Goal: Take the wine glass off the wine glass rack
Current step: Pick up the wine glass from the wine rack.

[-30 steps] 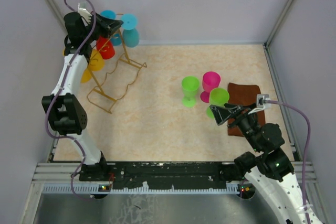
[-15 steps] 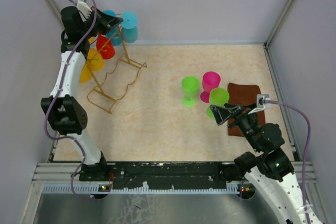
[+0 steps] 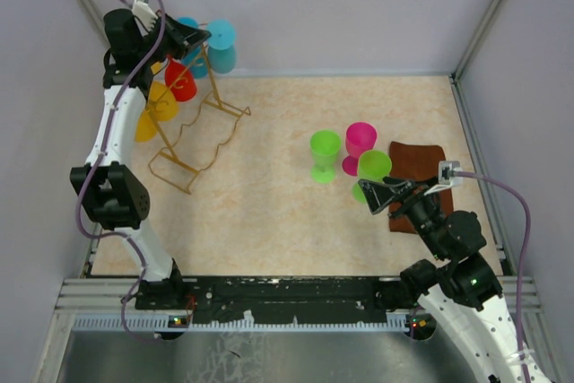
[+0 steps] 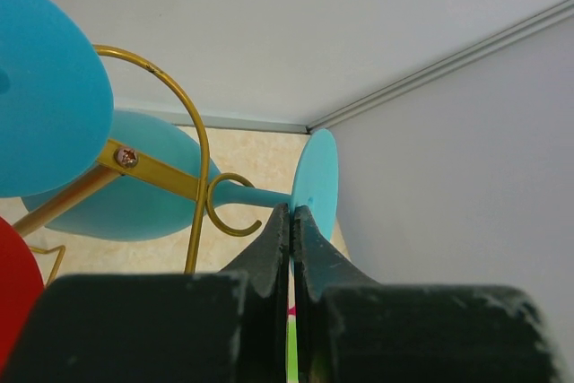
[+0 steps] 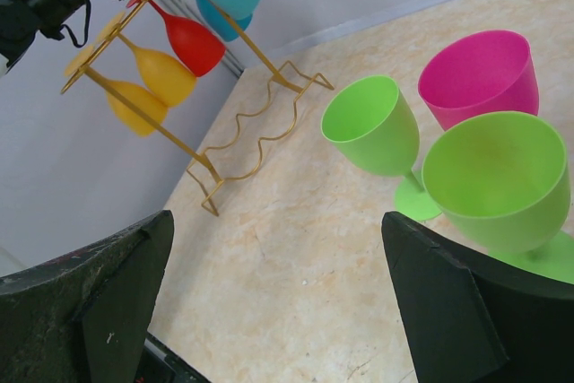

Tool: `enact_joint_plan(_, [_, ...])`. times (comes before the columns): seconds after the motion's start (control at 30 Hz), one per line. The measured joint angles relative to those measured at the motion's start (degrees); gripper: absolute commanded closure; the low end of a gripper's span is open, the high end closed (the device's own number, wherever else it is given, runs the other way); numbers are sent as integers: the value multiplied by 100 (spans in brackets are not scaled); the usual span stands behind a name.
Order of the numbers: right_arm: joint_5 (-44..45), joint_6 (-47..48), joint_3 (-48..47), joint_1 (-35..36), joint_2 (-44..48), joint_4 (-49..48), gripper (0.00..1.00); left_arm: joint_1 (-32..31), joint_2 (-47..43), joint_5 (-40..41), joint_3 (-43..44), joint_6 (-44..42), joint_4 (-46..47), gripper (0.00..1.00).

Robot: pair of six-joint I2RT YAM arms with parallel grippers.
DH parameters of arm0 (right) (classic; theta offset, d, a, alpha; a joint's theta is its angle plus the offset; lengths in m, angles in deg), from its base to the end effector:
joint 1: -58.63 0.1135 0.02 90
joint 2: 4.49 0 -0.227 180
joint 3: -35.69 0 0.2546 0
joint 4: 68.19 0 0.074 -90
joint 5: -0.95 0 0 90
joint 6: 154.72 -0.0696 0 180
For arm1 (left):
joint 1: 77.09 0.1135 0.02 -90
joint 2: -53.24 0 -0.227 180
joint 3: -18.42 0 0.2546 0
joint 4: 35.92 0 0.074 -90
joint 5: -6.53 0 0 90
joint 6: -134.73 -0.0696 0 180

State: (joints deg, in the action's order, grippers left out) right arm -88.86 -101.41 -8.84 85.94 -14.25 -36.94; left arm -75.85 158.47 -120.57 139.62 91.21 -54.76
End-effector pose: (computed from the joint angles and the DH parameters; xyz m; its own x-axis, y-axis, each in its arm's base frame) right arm 0.1323 0.0680 0.3060 -0.2286 0.5544 -0.8002 -0.3981 0.6969 0.5965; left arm 0.4546 -0.0322 0.3961 -0.4587 -0.5884 -0.6658 0.3666 0.5573 -0.7450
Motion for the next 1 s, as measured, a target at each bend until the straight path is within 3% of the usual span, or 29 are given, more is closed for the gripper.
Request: enact_joint_plan(1.0, [2, -2, 0, 0, -11, 0, 1, -42, 748, -254, 1248, 42, -1093, 100])
